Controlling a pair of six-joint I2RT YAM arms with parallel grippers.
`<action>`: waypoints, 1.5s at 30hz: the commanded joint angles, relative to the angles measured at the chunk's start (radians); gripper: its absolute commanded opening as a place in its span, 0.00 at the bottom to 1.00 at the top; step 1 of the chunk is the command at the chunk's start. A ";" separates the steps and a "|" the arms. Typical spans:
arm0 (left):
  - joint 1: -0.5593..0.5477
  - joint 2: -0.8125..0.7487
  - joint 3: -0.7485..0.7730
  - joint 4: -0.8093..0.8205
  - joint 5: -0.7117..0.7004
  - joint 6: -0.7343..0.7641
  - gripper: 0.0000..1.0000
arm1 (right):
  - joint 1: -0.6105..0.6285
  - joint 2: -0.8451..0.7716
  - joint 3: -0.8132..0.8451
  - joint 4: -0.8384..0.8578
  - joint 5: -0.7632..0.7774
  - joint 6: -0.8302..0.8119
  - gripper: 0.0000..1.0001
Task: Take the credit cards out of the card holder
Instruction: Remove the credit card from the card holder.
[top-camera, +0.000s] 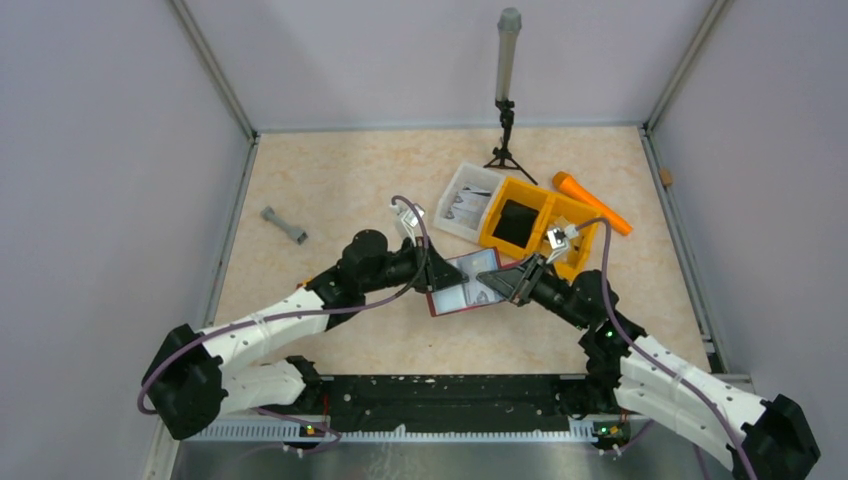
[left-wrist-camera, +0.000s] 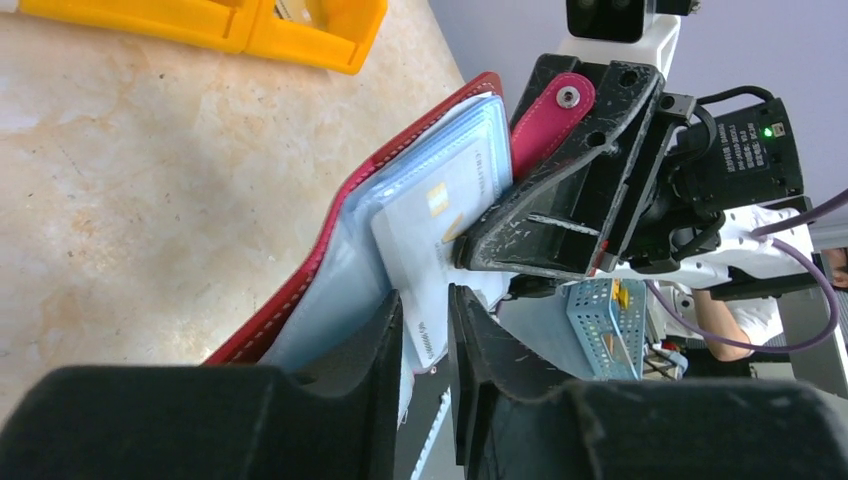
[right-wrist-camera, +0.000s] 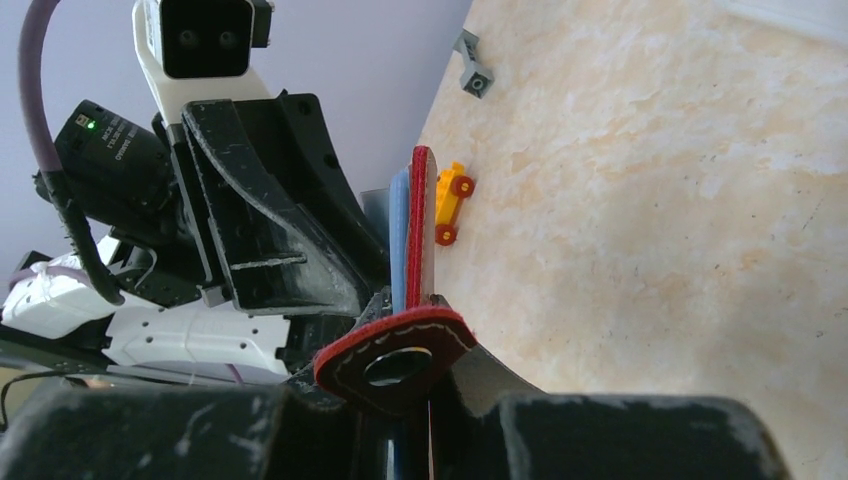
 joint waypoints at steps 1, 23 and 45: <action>0.000 -0.014 0.017 -0.041 -0.036 0.014 0.28 | -0.005 -0.043 -0.005 0.088 -0.009 0.033 0.00; 0.012 0.108 -0.064 0.439 0.211 -0.196 0.07 | -0.005 0.004 -0.049 0.243 -0.056 0.134 0.00; 0.105 0.006 -0.169 0.499 0.259 -0.236 0.00 | -0.053 -0.047 -0.130 0.343 -0.049 0.237 0.22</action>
